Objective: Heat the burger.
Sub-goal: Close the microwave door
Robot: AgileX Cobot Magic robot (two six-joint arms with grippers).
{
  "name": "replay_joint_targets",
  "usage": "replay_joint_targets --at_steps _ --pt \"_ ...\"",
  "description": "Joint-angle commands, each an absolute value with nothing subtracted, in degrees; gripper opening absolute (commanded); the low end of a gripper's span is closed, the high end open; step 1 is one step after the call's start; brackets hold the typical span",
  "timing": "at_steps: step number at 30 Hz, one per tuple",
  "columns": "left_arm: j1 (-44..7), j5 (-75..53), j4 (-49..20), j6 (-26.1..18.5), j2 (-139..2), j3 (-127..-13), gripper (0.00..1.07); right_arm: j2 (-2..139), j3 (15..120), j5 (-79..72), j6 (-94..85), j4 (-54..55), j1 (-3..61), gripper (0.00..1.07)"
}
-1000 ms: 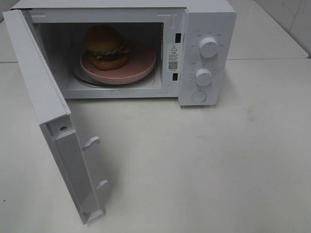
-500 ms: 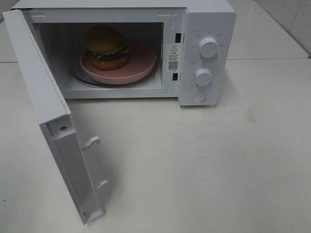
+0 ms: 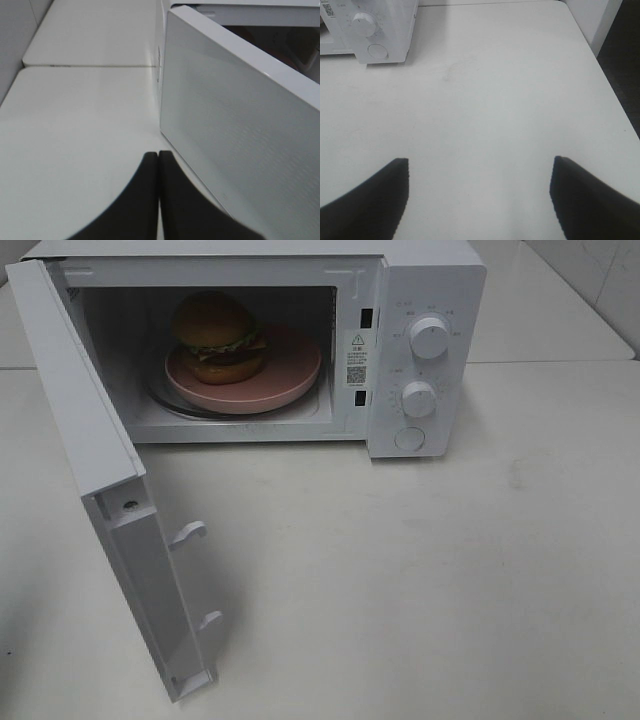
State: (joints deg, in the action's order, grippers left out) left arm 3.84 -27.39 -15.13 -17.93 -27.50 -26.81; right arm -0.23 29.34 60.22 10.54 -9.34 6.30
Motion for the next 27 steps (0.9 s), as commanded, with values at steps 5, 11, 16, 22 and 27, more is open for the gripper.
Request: replay_joint_targets --at_steps 5,11,16,22,27 --pt "4.13 -6.19 -22.23 -25.55 -32.26 -18.33 0.0 -1.72 29.28 59.7 10.71 -9.51 6.07 0.76" --pt "4.13 9.51 -22.12 -26.3 -36.1 -11.4 0.0 -1.72 29.28 59.7 10.71 -9.51 6.07 0.76" --pt "4.13 16.39 -19.6 -26.13 -38.73 -9.22 0.0 -1.72 29.28 59.7 10.71 -9.57 6.07 0.76" --pt "4.13 20.34 -10.83 -17.88 -44.29 -8.82 0.0 -1.72 29.28 59.7 10.71 -9.57 6.07 0.76" --pt "4.13 24.52 5.56 -2.35 -51.74 -9.51 0.0 -1.72 29.28 59.7 10.71 -9.57 6.07 0.76"
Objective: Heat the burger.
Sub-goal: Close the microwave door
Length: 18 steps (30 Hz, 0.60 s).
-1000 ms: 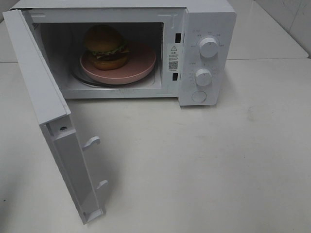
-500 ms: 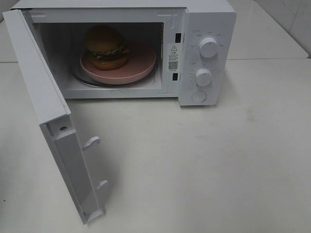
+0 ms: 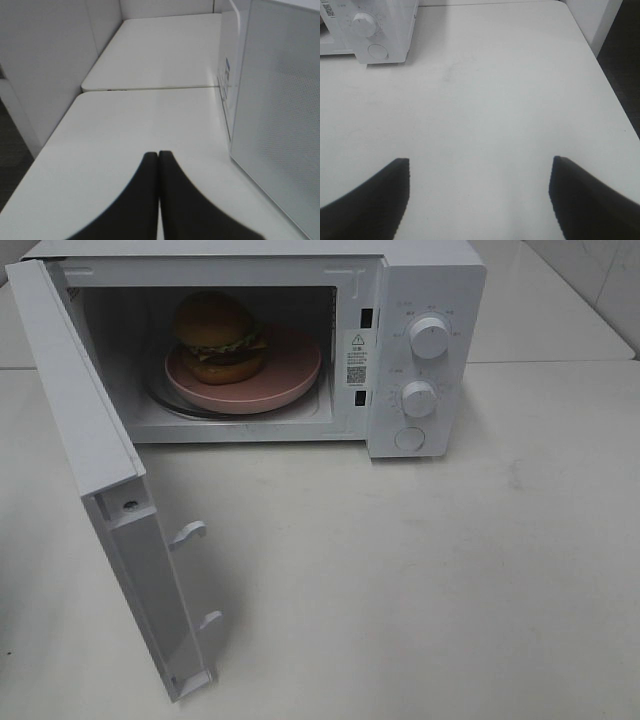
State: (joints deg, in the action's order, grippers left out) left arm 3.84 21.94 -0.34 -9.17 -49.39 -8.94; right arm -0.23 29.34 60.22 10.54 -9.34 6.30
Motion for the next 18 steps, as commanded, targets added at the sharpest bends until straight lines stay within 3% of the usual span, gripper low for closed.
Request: replay_joint_targets --at_steps 1,3,4,6,8,9,10,12,18 --pt "4.13 24.52 5.56 -2.35 -51.74 -9.51 0.0 -1.72 29.28 59.7 10.71 -9.57 6.07 0.76" --pt "4.13 27.1 8.88 4.47 -54.77 -9.85 0.0 -1.72 29.28 59.7 10.71 -9.57 6.07 0.76" --pt "4.13 27.1 8.88 4.47 -54.77 -9.85 0.0 -1.72 29.28 59.7 10.71 -9.57 6.07 0.76" --pt "4.13 30.77 13.81 9.45 -58.04 -9.85 0.0 -1.72 29.28 59.7 10.71 -9.57 6.07 0.75" --pt "4.13 32.31 15.7 10.37 -59.24 -9.85 0.0 -1.72 29.28 59.7 10.71 -9.57 6.07 0.75" --pt "4.13 35.52 20.86 12.2 -61.65 -9.85 0.0 -1.72 29.28 59.7 10.71 -9.57 6.07 0.75" --pt "4.13 35.52 20.86 12.2 -61.65 -9.85 0.0 -1.72 29.28 59.7 10.71 -9.57 6.07 0.75" --pt "4.13 42.0 27.39 14.21 -65.03 -9.85 0.0 -1.72 29.28 59.7 10.71 -9.57 6.07 0.75" --pt "4.13 52.6 30.08 14.38 -72.71 -9.97 0.0 -1.72 29.28 59.7 10.71 -9.57 6.07 0.75"
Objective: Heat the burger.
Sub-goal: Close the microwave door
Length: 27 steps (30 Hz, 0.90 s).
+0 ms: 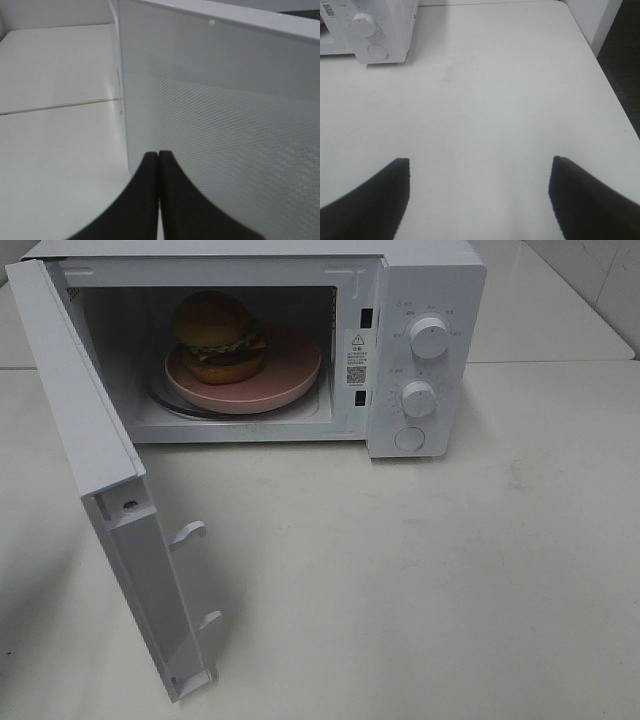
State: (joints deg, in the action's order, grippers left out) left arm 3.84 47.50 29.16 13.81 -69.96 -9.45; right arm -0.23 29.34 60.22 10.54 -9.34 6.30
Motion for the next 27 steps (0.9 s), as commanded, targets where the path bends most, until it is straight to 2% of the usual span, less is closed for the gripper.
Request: replay_joint_targets --at_steps 1,5,6,7,8,12,14,16,17,18,20,27 --pt "4.13 52.6 30.08 14.38 -72.71 -9.97 0.0 -1.72 29.28 59.7 10.71 -9.57 6.07 0.75" --pt "2.75 54.09 29.97 14.27 -76.38 -11.0 0.0 -1.72 29.28 59.7 10.71 -9.57 6.07 0.75" --pt "0.63 54.09 29.97 13.58 -77.92 -11.8 0.0 -1.72 29.28 59.7 10.71 -9.57 6.07 0.75" --pt "0.63 54.09 29.97 13.58 -77.92 -11.8 0.0 -1.72 29.28 59.7 10.71 -9.57 6.07 0.75" --pt "-1.43 54.09 29.68 11.57 -79.24 -12.15 0.0 -1.72 29.28 59.7 10.71 -9.57 6.07 0.75" --pt "-4.93 54.2 27.85 10.31 -80.84 -12.49 0.0 -1.72 29.28 59.7 10.71 -9.57 6.07 0.75" --pt "-8.42 54.2 23.84 8.14 -82.05 -12.55 0.0 -1.72 29.28 59.7 10.71 -9.57 6.07 0.75" --pt "-9.85 54.2 22.06 7.16 -82.51 -12.55 0.0 -1.72 29.28 59.7 10.71 -9.57 6.07 0.75" --pt "-12.66 54.26 18.85 5.67 -83.25 -12.55 0.0 -1.72 29.28 59.7 10.71 -9.57 6.07 0.75" --pt "-12.66 54.26 18.85 5.67 -83.25 -12.55 0.0 -1.72 29.28 59.7 10.71 -9.57 6.07 0.75" --pt "-16.39 53.86 13.69 3.78 -84.4 -13.18 0.0 -1.72 29.28 59.7 10.71 -9.57 6.07 0.75" --pt "-22.06 53.69 6.99 3.15 -87.89 -16.5 0.0 -1.72 29.28 59.7 10.71 -9.57 6.07 0.75"
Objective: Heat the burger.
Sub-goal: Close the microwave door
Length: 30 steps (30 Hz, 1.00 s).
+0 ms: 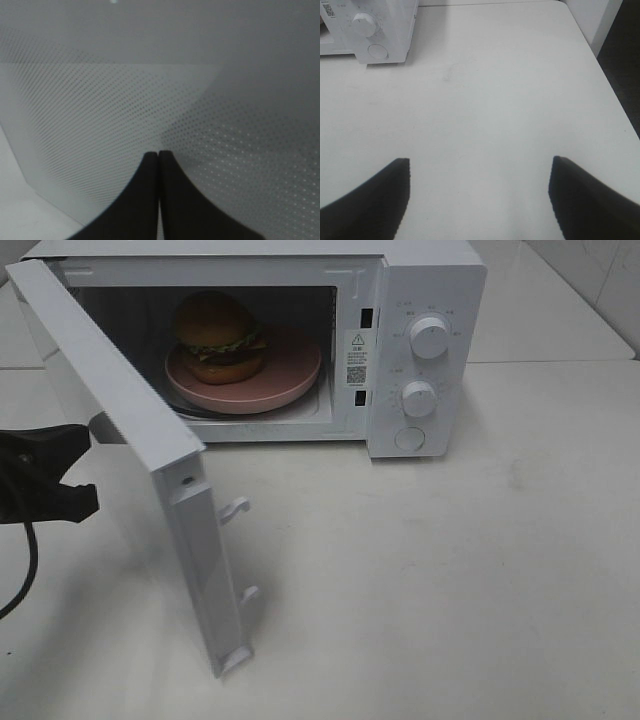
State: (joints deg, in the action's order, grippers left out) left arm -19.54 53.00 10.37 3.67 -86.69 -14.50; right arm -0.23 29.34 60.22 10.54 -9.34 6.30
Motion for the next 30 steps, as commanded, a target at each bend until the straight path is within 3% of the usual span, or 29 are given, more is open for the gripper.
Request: replay_joint_targets --at_steps 1,8,15,30 --pt "-24.12 53.57 4.18 2.75 -89.38 -17.93 0.0 -1.72 29.28 59.7 10.71 -9.57 6.07 0.75" --pt "-29.68 53.23 -2.75 0.0 -93.56 -22.57 0.0 -1.72 29.28 59.7 10.71 -9.57 6.07 0.75" --pt "-36.15 49.73 -14.44 -4.07 -98.03 -30.54 0.0 -1.72 29.28 59.7 10.71 -9.57 6.07 0.75" --pt "-38.85 41.2 -24.01 -11.29 -105.25 -46.87 0.0 -1.72 29.28 59.7 10.71 -9.57 6.07 0.75"
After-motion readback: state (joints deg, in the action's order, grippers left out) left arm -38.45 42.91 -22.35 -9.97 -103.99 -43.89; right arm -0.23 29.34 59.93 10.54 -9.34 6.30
